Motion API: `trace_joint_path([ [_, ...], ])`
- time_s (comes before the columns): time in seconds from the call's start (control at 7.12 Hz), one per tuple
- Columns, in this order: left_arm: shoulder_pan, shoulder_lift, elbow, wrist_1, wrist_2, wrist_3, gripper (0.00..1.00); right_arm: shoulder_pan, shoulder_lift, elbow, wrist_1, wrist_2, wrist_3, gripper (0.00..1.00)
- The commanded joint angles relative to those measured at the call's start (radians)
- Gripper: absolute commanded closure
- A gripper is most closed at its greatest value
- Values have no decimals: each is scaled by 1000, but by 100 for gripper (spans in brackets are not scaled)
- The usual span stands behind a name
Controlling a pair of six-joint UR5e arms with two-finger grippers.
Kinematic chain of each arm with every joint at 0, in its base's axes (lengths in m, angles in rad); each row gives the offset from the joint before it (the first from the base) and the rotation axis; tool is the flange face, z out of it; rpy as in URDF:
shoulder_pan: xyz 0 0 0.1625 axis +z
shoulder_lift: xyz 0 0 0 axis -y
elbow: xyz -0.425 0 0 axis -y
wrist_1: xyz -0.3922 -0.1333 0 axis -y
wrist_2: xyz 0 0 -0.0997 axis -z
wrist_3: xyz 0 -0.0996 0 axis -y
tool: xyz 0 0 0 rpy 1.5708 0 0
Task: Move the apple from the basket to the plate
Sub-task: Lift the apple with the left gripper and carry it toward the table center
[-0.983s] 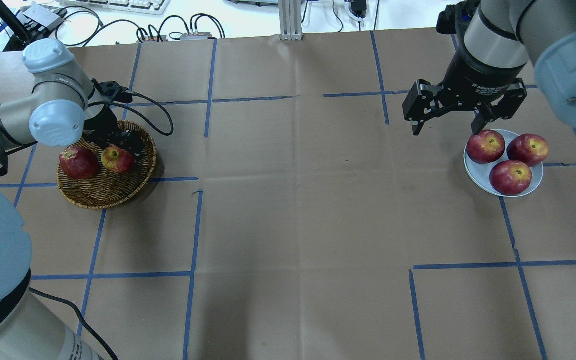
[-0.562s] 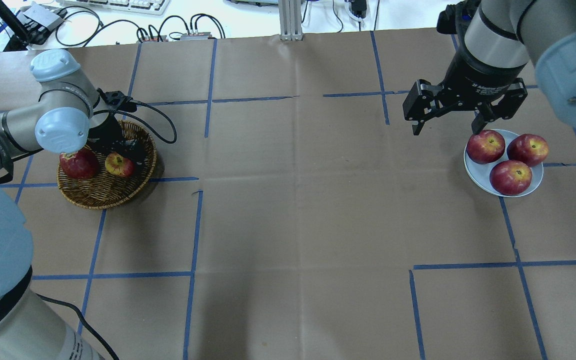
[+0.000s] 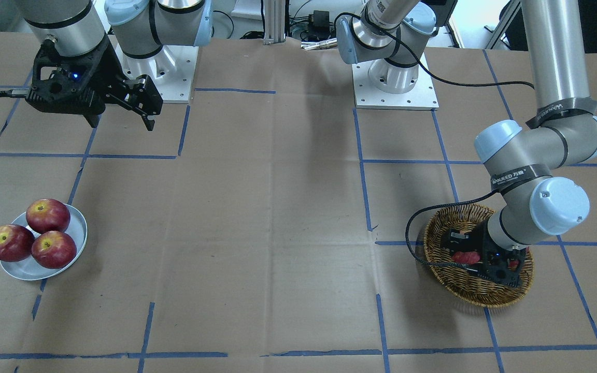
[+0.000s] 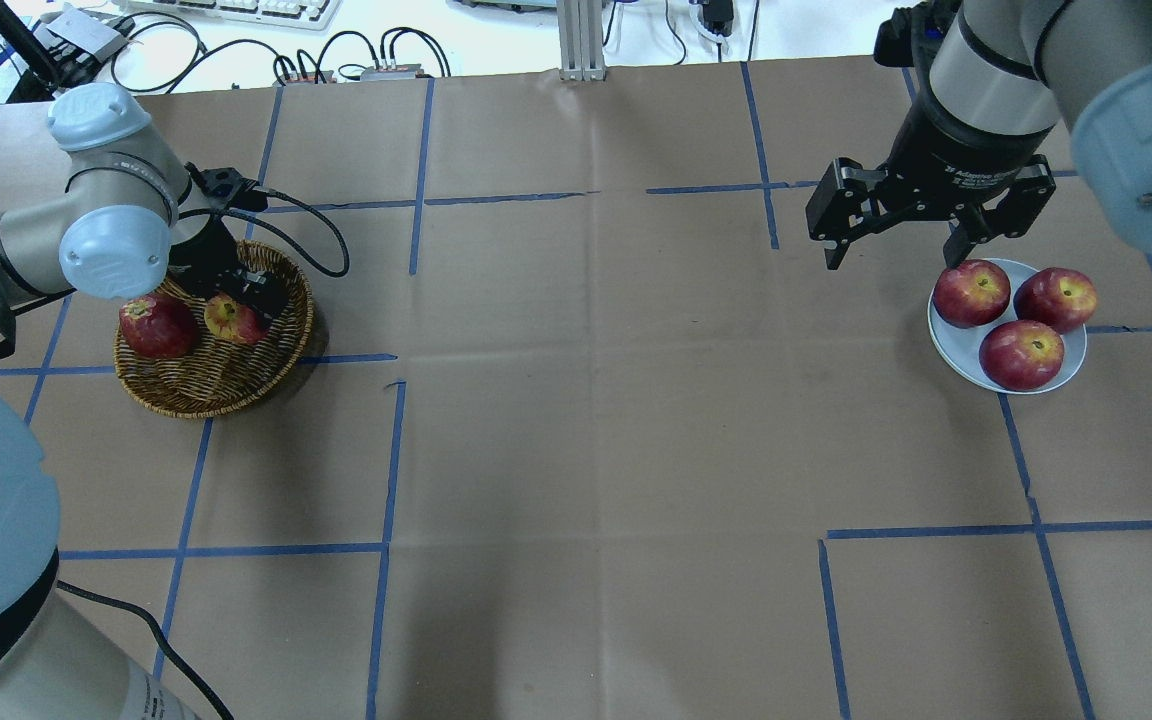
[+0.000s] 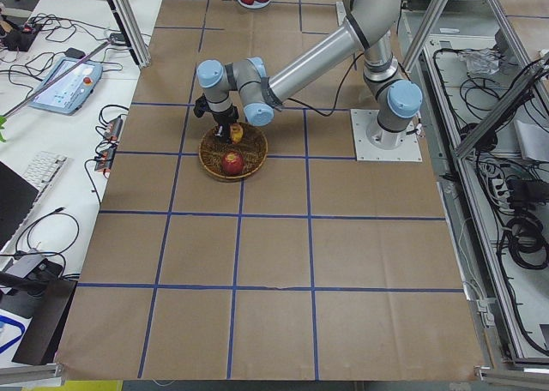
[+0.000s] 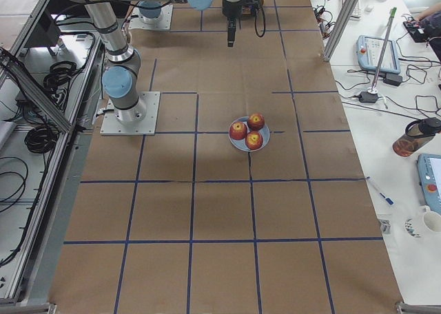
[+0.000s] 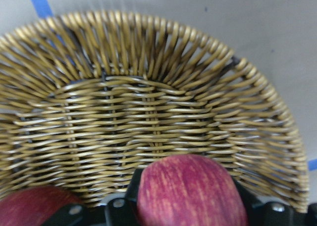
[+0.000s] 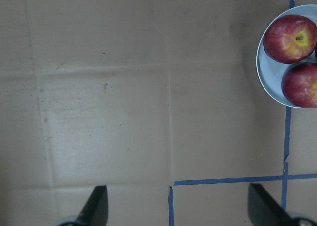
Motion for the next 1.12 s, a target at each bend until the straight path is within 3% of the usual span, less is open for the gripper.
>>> trace_joint_path([
  [0.0, -84, 53, 5, -7, -10, -173, 52, 0, 0, 0, 0, 0, 0, 0],
  [0.42, -361, 33, 44, -7, -12, -634, 51, 0, 0, 1, 0, 0, 0, 0],
  [0.7, -544, -68, 79, 28, -33, -877, 51, 0, 0, 1, 0, 0, 0, 0],
  [0.98, -676, -175, 216, 42, -33, -1009, 50, 0, -2, 0, 0, 0, 2, 0],
])
